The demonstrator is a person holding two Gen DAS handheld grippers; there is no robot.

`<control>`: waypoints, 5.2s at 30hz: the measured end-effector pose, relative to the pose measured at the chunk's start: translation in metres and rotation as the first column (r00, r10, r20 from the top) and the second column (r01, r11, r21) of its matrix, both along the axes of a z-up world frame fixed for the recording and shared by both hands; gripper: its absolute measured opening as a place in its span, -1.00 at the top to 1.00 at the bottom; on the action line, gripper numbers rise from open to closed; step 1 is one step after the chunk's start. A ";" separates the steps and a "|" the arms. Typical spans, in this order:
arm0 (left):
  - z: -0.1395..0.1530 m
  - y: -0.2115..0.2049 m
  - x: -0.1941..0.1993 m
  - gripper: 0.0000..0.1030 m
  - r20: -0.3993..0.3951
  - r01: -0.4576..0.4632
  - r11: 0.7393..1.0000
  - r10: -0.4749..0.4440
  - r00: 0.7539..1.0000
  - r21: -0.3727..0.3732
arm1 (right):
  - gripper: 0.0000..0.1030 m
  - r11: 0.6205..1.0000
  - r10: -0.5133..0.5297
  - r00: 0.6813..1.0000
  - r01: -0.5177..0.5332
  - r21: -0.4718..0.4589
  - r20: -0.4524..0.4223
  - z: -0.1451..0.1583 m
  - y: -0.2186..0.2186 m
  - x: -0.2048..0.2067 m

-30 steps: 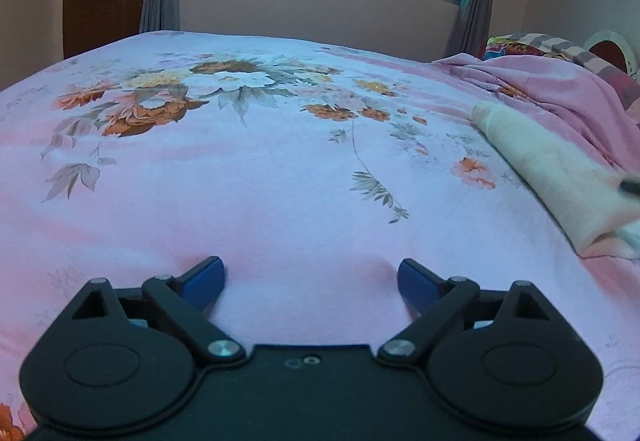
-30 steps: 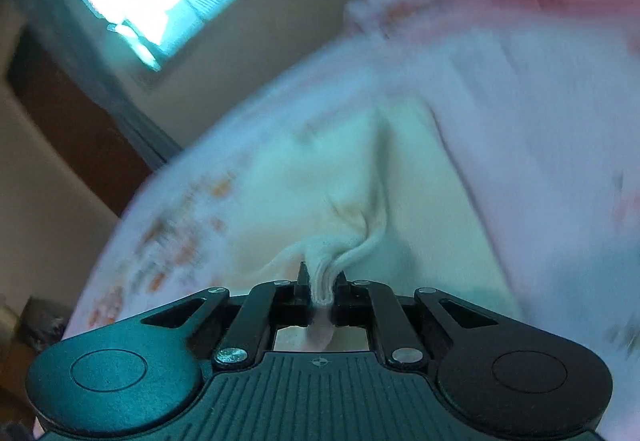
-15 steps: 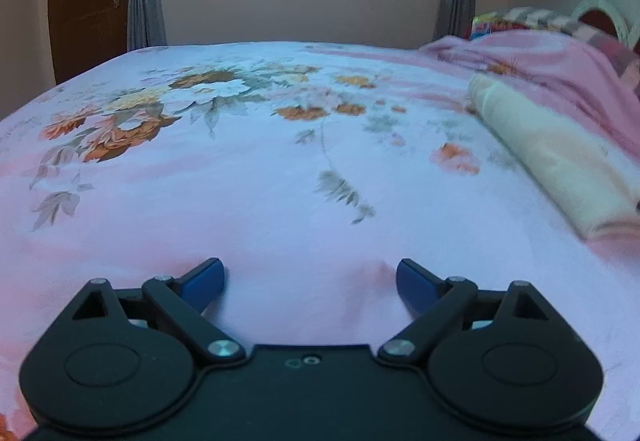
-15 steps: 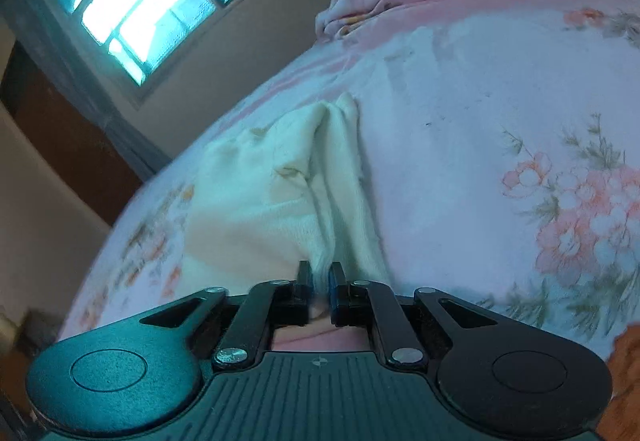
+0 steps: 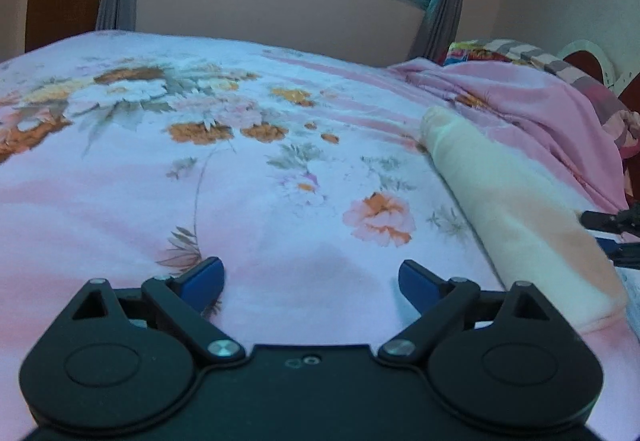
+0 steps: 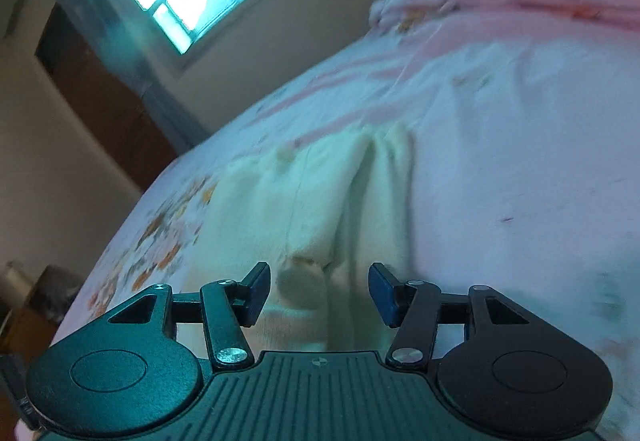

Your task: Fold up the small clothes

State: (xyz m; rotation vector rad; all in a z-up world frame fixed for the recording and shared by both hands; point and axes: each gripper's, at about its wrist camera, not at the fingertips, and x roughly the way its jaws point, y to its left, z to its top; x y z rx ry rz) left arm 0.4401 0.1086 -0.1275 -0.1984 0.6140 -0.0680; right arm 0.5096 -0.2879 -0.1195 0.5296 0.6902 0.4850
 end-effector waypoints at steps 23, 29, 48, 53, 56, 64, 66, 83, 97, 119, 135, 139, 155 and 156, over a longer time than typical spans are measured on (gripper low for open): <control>-0.001 -0.005 -0.002 -0.88 0.012 0.021 1.000 -0.021 1.000 0.004 | 0.49 0.979 -0.099 0.987 0.120 -0.165 0.129 0.009 -0.013 -0.050; -0.002 -0.014 0.000 -0.88 -0.007 0.020 0.997 -0.020 1.000 0.071 | 0.48 0.959 -0.075 0.996 0.088 -0.270 0.057 -0.012 0.002 -0.071; 0.006 -0.077 0.052 -0.32 -0.003 0.279 0.959 -0.280 0.960 -0.046 | 0.48 0.932 -0.055 0.995 0.083 -0.352 0.088 0.000 0.017 0.030; -0.001 -0.088 0.057 -0.36 -0.060 0.313 0.948 -0.310 0.949 0.049 | 0.48 0.918 -0.068 0.986 0.120 -0.377 0.150 0.002 0.015 0.017; 0.006 -0.089 0.044 -0.32 -0.033 0.311 0.949 -0.309 0.950 0.059 | 0.48 0.920 -0.081 0.988 0.126 -0.371 0.134 0.006 0.010 0.008; 0.009 -0.082 -0.013 -0.56 0.003 0.257 0.966 -0.257 0.966 0.013 | 0.48 0.942 -0.054 0.982 0.111 -0.317 0.181 0.011 0.018 -0.096; 0.011 -0.088 0.000 -0.42 -0.038 0.247 0.968 -0.245 0.969 0.043 | 0.48 0.915 -0.058 0.996 0.080 -0.396 0.066 -0.013 0.029 -0.087; 0.012 -0.124 0.121 -0.98 -0.024 0.250 0.960 -0.249 0.968 0.126 | -0.44 0.905 -0.108 0.990 0.137 -0.403 0.094 -0.013 0.027 0.052; 0.035 -0.130 0.097 -0.90 0.018 0.273 0.941 -0.282 0.959 0.202 | 0.03 0.931 -0.077 0.968 0.155 -0.331 0.238 0.021 0.023 0.006; 0.013 -0.112 0.202 -0.88 -0.057 0.118 0.979 -0.110 0.992 0.164 | -0.10 0.881 -0.117 0.987 0.155 -0.447 0.113 -0.005 0.025 0.108; 0.011 -0.089 0.036 -0.86 -0.144 0.333 0.937 -0.317 0.937 0.104 | -0.10 0.923 0.031 0.999 -0.016 -0.385 0.031 -0.002 0.010 -0.059; 0.026 -0.075 0.032 -0.80 -0.090 0.349 0.936 -0.345 0.934 0.038 | -0.10 0.954 0.009 0.996 0.019 -0.298 0.091 0.017 -0.002 -0.068; 0.008 -0.088 0.013 -0.38 -0.116 0.373 0.928 -0.371 0.922 -0.002 | -0.10 0.940 -0.013 0.999 0.024 -0.340 0.035 -0.007 0.009 -0.083; 0.010 -0.086 0.007 -0.37 -0.110 0.359 0.933 -0.358 0.927 -0.006 | -0.10 0.937 -0.025 0.999 0.038 -0.347 0.041 -0.006 0.009 -0.086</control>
